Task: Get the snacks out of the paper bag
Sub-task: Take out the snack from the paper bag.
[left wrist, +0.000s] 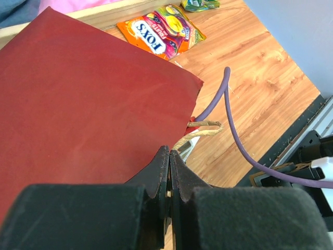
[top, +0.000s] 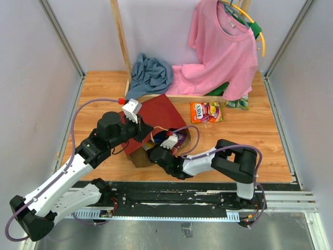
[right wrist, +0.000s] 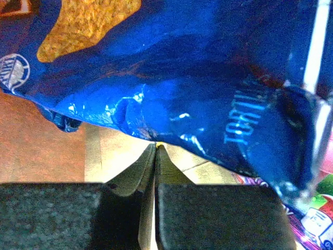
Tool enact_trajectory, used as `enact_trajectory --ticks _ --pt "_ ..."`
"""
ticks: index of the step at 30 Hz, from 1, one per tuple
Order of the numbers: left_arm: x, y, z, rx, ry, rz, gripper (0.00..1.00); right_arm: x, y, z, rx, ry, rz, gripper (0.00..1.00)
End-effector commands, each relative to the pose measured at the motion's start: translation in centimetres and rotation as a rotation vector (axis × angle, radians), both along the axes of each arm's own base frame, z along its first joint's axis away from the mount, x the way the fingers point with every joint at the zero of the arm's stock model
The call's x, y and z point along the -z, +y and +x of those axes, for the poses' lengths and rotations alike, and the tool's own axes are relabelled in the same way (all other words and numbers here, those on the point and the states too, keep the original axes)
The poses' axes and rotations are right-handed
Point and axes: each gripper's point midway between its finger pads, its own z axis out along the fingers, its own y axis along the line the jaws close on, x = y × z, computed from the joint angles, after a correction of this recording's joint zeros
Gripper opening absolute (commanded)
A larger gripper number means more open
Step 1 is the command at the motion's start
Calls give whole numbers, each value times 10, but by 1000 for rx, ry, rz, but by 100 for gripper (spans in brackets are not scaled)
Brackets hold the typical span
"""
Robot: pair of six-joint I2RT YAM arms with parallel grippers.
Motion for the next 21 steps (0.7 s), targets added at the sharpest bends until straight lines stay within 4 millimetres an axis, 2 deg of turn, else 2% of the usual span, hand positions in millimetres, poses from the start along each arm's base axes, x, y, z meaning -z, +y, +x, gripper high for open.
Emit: enact_trajectory --ticks 1,6,10,18,21 --pt "-16 0 0 7 -37 -5 7 -10 6 -9 -61 -29 -32 1" --pt "-15 2 1 -7 -39 1 7 -40 10 -42 -167 -128 -90 1" --pt "-14 1 3 -12 -35 8 7 -59 3 -64 -201 -201 -151 1" --pt "-13 4 6 -31 -34 17 6 -66 -40 -71 -154 -208 -208 1" --pt "-13 5 8 -40 -35 21 6 -79 -60 -73 -112 -243 -241 1"
